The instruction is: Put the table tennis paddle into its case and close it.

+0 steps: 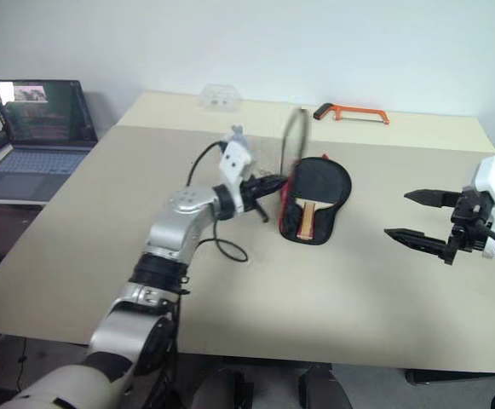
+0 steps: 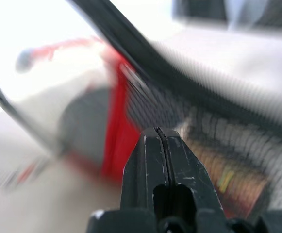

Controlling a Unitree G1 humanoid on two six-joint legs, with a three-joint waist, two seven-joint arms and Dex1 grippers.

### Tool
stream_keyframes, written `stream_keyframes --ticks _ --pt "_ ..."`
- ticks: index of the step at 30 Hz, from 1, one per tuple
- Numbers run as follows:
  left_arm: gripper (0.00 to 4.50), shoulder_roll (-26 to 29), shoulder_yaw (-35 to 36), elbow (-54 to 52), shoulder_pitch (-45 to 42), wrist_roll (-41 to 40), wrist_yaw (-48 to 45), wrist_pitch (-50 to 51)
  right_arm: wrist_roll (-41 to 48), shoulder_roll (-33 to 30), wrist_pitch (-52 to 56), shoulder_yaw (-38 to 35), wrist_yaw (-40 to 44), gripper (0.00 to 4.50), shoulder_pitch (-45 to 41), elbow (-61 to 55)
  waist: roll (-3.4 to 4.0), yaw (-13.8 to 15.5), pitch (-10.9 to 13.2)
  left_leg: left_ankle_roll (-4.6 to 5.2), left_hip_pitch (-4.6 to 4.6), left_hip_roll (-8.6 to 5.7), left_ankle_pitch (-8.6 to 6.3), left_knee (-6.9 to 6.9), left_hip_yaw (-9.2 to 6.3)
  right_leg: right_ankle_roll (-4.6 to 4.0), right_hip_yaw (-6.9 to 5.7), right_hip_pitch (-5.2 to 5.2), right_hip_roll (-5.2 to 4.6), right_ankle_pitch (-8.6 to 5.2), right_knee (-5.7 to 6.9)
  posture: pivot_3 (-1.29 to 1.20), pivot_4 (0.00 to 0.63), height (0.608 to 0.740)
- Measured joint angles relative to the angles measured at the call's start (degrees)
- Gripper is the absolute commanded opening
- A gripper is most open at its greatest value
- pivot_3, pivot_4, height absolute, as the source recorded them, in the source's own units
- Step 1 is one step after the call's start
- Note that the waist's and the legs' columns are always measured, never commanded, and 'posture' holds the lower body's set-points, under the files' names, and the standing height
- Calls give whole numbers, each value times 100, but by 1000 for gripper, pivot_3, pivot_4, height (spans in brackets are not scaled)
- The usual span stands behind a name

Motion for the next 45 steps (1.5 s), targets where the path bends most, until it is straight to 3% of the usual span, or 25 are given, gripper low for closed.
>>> stream_keyframes --ticks 6,11,12,15,20,23,25,30,34,38,45 --pt "20 -330 -1093 566 -126 994 672 420 135 10 129 1 -138 4500 -12 -226 9 -35 -5 1 11 -4 -1 -4 -5 1 13 5 7 0 2 0 150 740" --pt "20 -6 -831 521 -135 778 494 580 435 150 515 -65 -472 4500 25 -491 9 -44 -4 -1 11 -2 0 -6 -12 0 15 2 12 0 5 0 150 740" --pt "182 135 -680 420 -197 613 319 638 506 238 670 -63 -647 4500 -31 -489 9 -44 -4 -2 11 -2 0 -6 -12 0 15 2 12 0 5 0 150 740" --pt "932 658 -147 -99 -453 -72 -424 917 746 794 1246 -38 -1546 4500 -521 -427 10 -65 -3 -12 12 1 5 -5 -11 0 17 0 10 0 7 0 150 740" --pt "2728 1646 537 -646 -604 -1058 -1579 1336 1371 2237 2710 -54 -3458 4500 -1104 66 20 -57 -6 -24 16 7 11 -11 -5 0 16 -1 9 0 8 0 150 740" --pt "3819 2402 586 -946 -80 -1286 -2232 1483 2532 3316 3457 -507 -4671 4500 -1323 434 24 -94 -6 -25 16 12 10 -14 1 -1 21 -3 9 0 7 0 150 740" --pt "4456 2726 590 -1299 298 -1576 -2631 1725 3269 3673 3857 -745 -5512 4500 -1371 711 24 -96 -4 -21 8 17 8 -13 0 -1 11 -6 2 0 5 0 150 740" --pt "4456 3115 728 -1807 438 -1933 -2787 2012 4900 3619 3980 -702 -6452 4500 -1080 626 23 23 -4 0 -5 5 -4 -5 -4 0 -1 -3 -4 -1 -4 0 150 740" --pt "4456 3352 589 -1816 793 -1524 -2647 1569 5922 3509 3574 -342 -7359 4500 -688 686 23 -25 -4 4 -1 7 -6 -7 -7 1 5 -3 0 0 -2 0 150 740" --pt "4456 3451 184 -1674 1029 -842 -2420 995 6230 3554 3036 201 -8374 4500 -633 1175 22 -86 -4 5 0 9 -7 -8 -7 0 10 -7 4 0 0 0 150 740" --pt "4456 3452 166 -1734 1141 -784 -2341 931 6263 3668 2483 539 -8949 4500 -638 1629 22 -90 -4 8 -5 10 -9 -12 -3 1 11 -10 3 0 -8 0 150 740"
